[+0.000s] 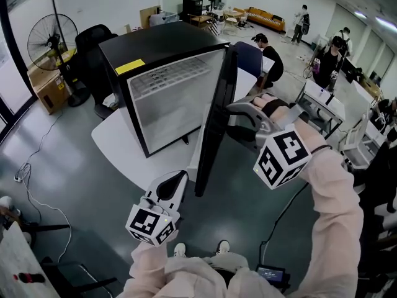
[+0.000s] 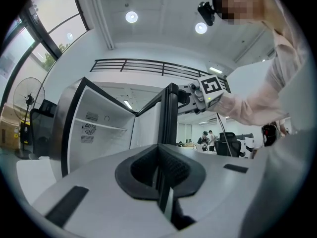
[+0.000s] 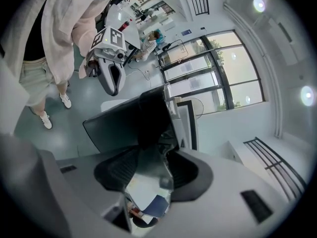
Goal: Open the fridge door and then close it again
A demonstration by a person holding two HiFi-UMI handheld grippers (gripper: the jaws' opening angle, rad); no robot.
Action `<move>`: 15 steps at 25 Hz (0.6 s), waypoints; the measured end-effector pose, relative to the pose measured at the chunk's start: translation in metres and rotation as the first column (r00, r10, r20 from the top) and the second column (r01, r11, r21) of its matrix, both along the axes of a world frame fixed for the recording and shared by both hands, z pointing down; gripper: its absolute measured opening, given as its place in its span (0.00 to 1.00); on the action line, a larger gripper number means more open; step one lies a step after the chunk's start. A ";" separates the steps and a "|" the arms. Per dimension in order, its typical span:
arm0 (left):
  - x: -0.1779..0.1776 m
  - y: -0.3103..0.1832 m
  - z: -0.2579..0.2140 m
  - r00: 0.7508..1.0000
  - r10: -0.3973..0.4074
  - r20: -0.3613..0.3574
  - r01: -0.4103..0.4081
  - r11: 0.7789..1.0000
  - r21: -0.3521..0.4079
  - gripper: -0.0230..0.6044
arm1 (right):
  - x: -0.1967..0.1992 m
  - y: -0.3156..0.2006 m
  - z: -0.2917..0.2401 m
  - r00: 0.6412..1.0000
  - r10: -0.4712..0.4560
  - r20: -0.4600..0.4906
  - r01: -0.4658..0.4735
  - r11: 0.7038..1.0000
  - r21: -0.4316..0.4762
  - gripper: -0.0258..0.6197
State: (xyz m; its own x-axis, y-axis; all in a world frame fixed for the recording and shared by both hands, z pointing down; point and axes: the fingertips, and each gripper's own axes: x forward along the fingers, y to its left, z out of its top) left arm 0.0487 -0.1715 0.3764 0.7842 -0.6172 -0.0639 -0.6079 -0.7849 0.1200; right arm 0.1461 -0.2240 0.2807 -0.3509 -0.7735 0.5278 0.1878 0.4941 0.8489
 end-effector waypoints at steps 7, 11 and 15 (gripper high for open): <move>0.038 0.013 0.001 0.995 -0.096 0.020 0.096 0.995 0.004 0.06 | 0.034 0.013 0.001 0.994 -0.112 -0.014 0.112 0.994 0.013 0.34; 0.055 0.018 0.001 0.989 -0.145 0.010 0.145 0.989 0.003 0.06 | 0.049 0.016 0.004 0.985 -0.171 -0.025 0.172 0.985 0.014 0.34; 0.074 0.027 -0.001 0.981 -0.192 0.018 0.192 0.981 0.016 0.06 | 0.069 0.023 0.005 0.976 -0.216 -0.036 0.217 0.976 0.006 0.34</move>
State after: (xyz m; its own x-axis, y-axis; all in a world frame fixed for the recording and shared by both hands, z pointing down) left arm 0.1224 -0.1449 0.3757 0.6522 -0.7558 -0.0591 -0.7498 -0.6546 0.0965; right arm 0.2153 -0.2008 0.2853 -0.4922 -0.6865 0.5352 0.3189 0.4299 0.8447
